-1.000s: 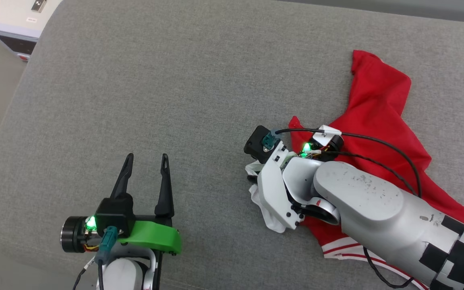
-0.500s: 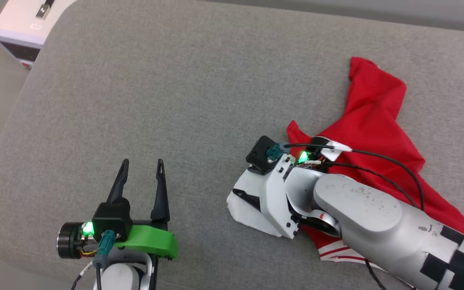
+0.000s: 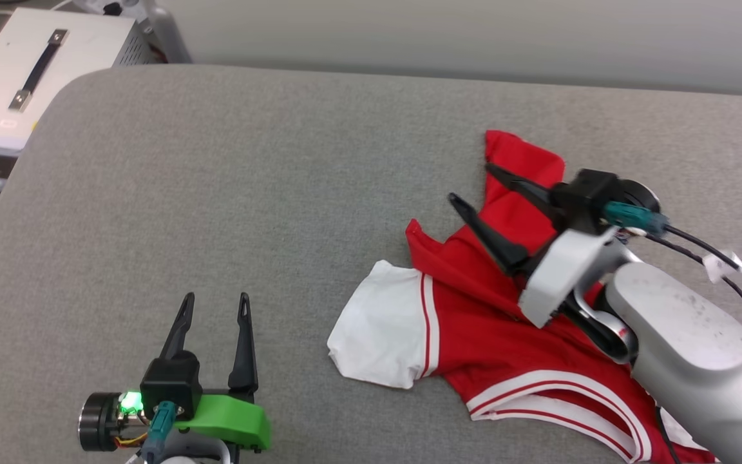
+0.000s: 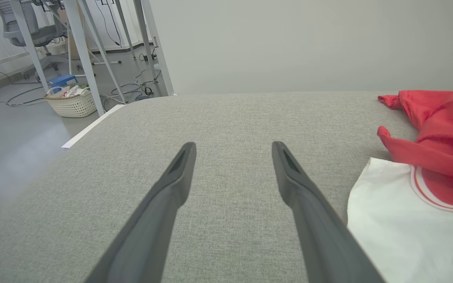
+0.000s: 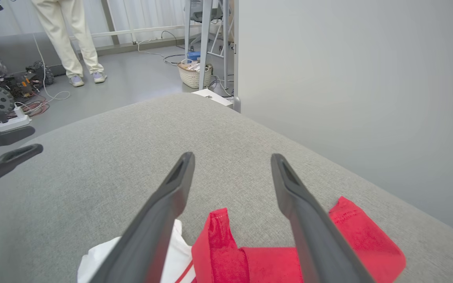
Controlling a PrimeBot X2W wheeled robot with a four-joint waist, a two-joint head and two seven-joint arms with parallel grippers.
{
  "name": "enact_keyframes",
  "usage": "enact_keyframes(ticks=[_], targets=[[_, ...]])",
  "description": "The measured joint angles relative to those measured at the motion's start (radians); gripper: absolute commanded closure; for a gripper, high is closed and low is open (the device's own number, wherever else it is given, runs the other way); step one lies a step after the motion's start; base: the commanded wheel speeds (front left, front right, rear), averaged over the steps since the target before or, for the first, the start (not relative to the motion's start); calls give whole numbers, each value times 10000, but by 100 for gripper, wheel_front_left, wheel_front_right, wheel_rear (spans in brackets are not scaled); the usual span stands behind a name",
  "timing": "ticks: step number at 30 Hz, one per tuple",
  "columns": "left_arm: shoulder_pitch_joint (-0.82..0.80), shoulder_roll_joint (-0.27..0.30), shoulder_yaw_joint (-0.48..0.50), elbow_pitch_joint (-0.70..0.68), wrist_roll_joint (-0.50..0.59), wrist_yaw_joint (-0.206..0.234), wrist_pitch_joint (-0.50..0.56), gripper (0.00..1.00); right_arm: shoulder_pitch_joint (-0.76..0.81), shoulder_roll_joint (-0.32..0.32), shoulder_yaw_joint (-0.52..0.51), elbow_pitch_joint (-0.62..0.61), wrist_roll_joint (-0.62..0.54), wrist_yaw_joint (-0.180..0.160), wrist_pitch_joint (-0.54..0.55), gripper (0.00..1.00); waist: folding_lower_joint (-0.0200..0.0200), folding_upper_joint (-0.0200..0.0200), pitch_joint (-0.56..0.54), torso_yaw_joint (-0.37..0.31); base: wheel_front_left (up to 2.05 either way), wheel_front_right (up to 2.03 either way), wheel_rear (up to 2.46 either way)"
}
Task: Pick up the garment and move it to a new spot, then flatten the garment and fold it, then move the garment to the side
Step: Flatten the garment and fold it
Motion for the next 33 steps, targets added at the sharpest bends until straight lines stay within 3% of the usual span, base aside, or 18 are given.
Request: enact_keyframes(ticks=[7, 15, 24, 33], targets=[[290, 69, 65, -107, 52, -12, 0, 0, 2188, 274, -3381, -568, -1954, 2, -485, 0, 0, 0, -495, -494, 0, 0, 0], [302, 119, 42, -307, 84, -50, 0, 0, 5021, 1569, -6874, -2579, -4207, 2, -499, 0, -1, 0, -818, -864, 0, 0, 0], [289, 341, -132, -376, 155, -247, 0, 0, 7258, 2688, -8748, -4077, -5405, 2, -529, 0, 0, 0, -980, -1022, 0, 0, 0], [-895, 1363, -1039, 602, 265, -1396, 23, 0, 7912, 3147, -9373, -4654, -5889, 2, -541, 0, 0, 0, -965, -1039, 0, 0, 0]])
